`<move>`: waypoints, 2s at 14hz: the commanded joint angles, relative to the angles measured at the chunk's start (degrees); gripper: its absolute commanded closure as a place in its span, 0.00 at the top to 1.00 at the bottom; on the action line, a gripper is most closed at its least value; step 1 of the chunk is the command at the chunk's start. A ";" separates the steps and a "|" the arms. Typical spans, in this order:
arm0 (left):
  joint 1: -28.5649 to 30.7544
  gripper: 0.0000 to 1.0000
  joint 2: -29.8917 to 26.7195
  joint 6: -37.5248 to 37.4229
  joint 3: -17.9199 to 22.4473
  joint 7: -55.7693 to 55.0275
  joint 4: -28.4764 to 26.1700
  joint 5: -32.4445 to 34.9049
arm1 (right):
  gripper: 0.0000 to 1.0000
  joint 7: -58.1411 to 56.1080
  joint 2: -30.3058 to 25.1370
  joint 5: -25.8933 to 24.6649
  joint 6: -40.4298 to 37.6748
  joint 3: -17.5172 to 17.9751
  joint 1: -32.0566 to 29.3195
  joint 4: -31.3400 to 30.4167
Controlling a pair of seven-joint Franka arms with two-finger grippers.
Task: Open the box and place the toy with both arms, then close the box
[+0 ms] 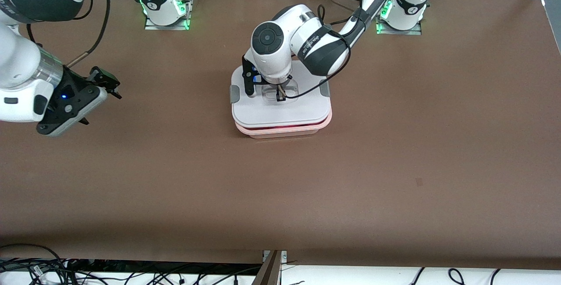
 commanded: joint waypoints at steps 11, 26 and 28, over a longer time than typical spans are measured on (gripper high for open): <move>-0.17 0.00 2.68 -0.15 1.32 3.61 3.40 1.30 | 1.00 -3.46 -5.36 7.66 -0.42 -10.41 -0.09 -8.12; 0.09 0.00 4.09 1.96 1.85 6.08 3.75 2.71 | 1.00 25.30 -14.87 -0.08 -1.64 -2.68 -2.99 -14.39; 0.27 0.00 4.18 2.05 1.85 5.82 3.75 2.71 | 1.00 25.39 -14.78 -0.34 -1.64 -2.59 -2.64 -14.39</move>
